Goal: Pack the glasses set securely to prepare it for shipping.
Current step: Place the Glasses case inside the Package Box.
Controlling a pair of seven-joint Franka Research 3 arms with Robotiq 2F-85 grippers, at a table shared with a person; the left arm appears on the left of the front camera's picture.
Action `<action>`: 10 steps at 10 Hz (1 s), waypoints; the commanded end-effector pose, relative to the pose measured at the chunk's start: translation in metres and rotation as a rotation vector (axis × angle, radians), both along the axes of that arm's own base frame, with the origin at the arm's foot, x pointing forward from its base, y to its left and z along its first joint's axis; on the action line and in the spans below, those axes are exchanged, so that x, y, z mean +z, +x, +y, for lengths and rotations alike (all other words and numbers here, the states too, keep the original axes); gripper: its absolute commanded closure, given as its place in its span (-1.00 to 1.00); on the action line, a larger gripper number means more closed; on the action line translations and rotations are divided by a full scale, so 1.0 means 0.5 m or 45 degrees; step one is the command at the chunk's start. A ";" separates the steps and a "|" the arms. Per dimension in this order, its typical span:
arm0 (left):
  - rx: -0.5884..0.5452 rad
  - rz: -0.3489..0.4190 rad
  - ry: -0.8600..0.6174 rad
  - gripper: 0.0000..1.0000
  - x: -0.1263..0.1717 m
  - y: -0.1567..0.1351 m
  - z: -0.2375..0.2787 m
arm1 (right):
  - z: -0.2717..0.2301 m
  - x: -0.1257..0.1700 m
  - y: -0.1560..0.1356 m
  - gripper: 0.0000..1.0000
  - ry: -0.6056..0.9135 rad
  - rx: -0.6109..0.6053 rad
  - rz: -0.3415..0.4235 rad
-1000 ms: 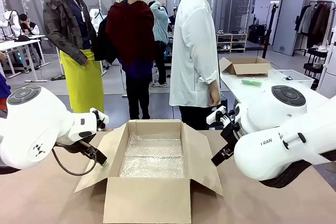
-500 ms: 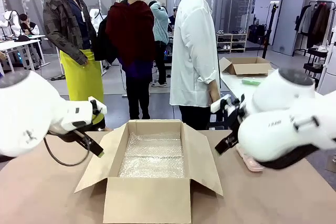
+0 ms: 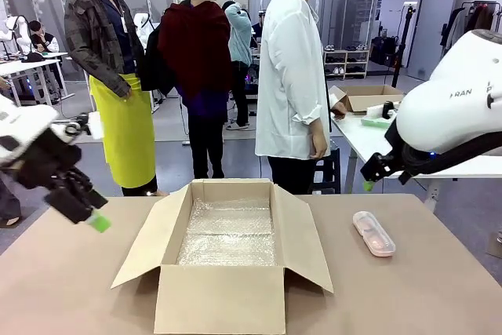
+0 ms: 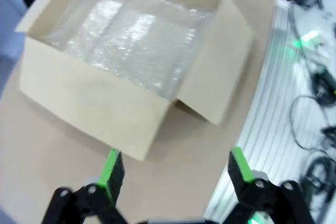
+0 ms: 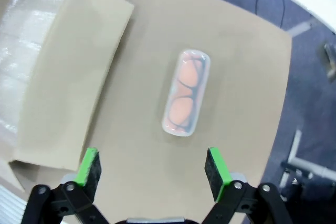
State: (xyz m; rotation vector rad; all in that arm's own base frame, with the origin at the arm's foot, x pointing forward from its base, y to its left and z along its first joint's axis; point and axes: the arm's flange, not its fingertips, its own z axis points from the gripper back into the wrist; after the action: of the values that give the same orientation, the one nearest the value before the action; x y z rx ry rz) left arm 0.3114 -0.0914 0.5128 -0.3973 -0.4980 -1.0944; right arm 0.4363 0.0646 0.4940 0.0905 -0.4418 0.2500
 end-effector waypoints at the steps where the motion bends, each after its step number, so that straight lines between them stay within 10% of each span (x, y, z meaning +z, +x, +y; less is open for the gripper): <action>1: -0.027 0.033 -0.023 -1.00 -0.018 -0.063 0.042 | -0.003 -0.030 0.040 -1.00 0.041 -0.121 0.052; 6: -0.032 0.022 -0.017 -1.00 0.015 -0.024 0.021 | -0.025 -0.017 0.021 -1.00 0.012 -0.064 0.030; 10: -0.032 0.022 -0.017 -1.00 0.015 -0.024 0.021 | -0.047 -0.121 0.145 -1.00 -0.055 -0.160 0.175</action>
State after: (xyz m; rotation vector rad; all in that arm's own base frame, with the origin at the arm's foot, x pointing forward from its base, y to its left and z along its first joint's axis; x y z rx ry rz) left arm 0.2966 -0.0817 0.5185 -0.4110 -0.4640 -1.0923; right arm 0.4822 0.0400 0.4437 0.0680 -0.3365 0.1551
